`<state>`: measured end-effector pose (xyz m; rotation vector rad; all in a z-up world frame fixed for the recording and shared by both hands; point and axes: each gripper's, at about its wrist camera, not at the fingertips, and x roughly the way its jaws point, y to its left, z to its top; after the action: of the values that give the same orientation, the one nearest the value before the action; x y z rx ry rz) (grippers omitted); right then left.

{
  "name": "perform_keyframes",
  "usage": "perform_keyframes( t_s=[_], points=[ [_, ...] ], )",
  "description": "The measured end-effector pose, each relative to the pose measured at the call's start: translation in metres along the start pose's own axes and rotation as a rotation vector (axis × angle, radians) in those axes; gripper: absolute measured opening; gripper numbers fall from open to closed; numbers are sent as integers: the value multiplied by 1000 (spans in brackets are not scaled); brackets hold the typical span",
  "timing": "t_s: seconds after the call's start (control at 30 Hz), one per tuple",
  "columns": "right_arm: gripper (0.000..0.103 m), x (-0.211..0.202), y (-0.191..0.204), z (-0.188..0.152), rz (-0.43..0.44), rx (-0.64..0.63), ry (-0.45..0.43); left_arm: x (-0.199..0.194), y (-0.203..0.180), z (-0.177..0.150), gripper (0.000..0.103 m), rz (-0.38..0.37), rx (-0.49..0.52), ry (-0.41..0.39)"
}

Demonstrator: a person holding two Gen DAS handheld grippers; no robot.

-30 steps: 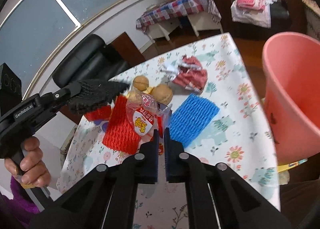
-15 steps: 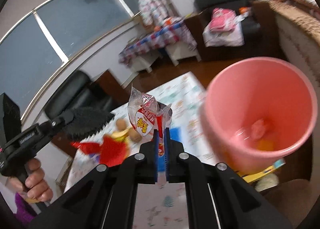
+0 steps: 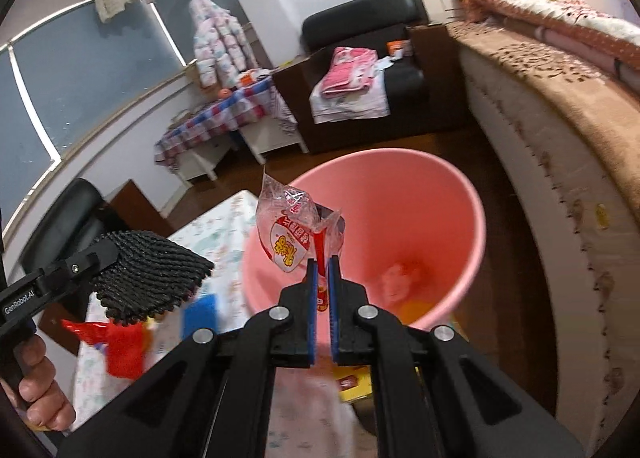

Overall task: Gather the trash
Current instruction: 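Carry both items over the pink bucket and open both tools to release them, then move both tools back over the table toward the red and blue foam nets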

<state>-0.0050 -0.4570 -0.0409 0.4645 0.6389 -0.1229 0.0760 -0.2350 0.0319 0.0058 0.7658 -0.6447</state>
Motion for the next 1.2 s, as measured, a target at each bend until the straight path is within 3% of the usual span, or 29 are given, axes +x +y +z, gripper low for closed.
perform_keyframes(
  t_s=[0.33,0.43,0.5,0.53,0.6,0.67,0.73,0.8,1.2],
  points=[
    [5,13,-21,-6,-75,-2,20,72,-32,-2,12,-15,85,115],
    [5,18,-23,-5,-82,2,29,83,-38,-3,15,-20,98,132],
    [5,19,-24,-6,-86,3,32,88,-41,-4,23,-21,97,131],
    [5,21,-26,-7,-89,6,35,88,-41,-5,26,-24,95,129],
    [6,22,-28,-6,-92,10,38,88,-41,-6,45,-35,91,124],
    [9,23,-30,-6,-87,18,40,86,-42,-7,52,-35,92,114],
    [26,23,-32,-6,-83,25,39,83,-43,-7,54,-30,106,103],
    [30,23,-33,-6,-85,33,35,79,-45,-7,55,-27,118,92],
    [31,12,-4,-8,-35,-25,31,32,-31,-18,55,-10,88,35]
  ],
)
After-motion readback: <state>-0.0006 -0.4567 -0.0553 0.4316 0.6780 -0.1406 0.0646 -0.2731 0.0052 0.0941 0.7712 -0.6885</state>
